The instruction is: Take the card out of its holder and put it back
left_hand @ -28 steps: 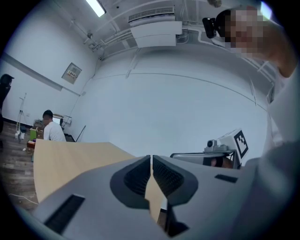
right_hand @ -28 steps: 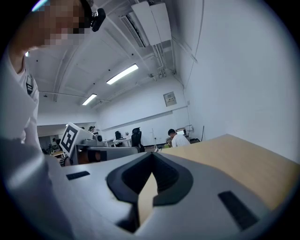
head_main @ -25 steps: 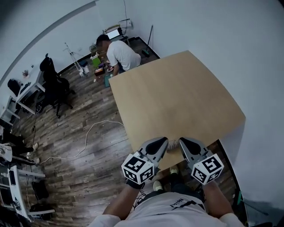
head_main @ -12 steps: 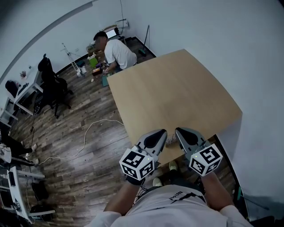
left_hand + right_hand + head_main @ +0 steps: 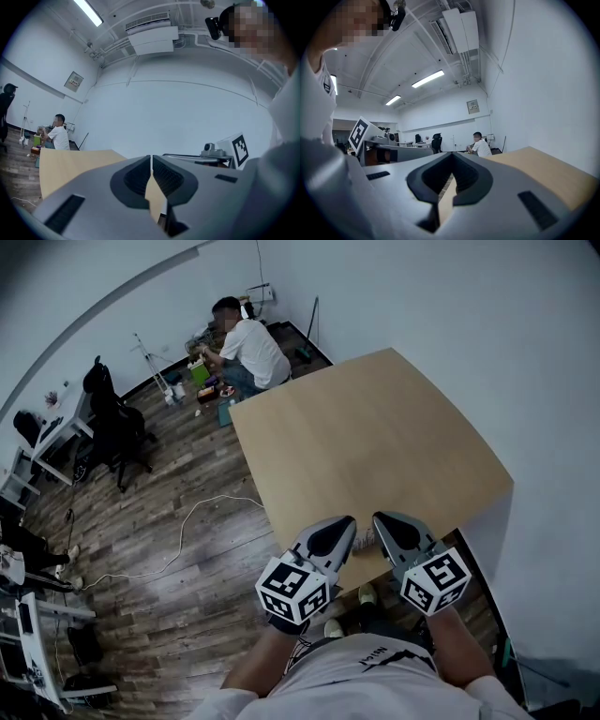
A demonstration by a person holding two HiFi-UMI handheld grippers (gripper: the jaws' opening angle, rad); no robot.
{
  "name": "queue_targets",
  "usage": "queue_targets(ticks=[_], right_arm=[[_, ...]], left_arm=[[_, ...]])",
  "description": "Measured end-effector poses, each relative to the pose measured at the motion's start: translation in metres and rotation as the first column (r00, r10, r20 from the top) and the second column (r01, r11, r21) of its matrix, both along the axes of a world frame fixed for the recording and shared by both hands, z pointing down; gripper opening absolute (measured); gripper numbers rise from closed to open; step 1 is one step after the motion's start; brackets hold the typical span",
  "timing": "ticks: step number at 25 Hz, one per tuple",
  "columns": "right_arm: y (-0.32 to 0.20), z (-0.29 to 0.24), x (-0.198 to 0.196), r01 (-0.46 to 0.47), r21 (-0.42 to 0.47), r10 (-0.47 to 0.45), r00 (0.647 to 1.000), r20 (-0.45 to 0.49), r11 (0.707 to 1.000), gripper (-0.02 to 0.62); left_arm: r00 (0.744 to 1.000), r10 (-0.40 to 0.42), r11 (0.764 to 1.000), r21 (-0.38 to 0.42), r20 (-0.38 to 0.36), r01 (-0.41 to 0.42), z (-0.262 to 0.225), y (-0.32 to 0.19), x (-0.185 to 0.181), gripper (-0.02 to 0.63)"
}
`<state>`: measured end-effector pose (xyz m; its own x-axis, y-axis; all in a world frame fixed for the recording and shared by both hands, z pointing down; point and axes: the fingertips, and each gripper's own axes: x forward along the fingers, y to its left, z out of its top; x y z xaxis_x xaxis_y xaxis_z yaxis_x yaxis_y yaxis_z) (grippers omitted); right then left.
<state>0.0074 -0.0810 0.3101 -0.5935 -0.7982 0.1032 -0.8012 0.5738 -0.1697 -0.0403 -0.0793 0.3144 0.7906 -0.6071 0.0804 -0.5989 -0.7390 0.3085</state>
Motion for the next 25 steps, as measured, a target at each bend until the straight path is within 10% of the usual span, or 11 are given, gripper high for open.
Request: queue_targets(ticks=[25], right_arm=[[0.0,0.007,-0.001,0.011,-0.002,-0.011,1.0,-0.002,1.0,0.012]], left_arm=[[1.0,-0.007,1.0,-0.02,0.009,0.007,0.011,-0.002,0.0,0.026]])
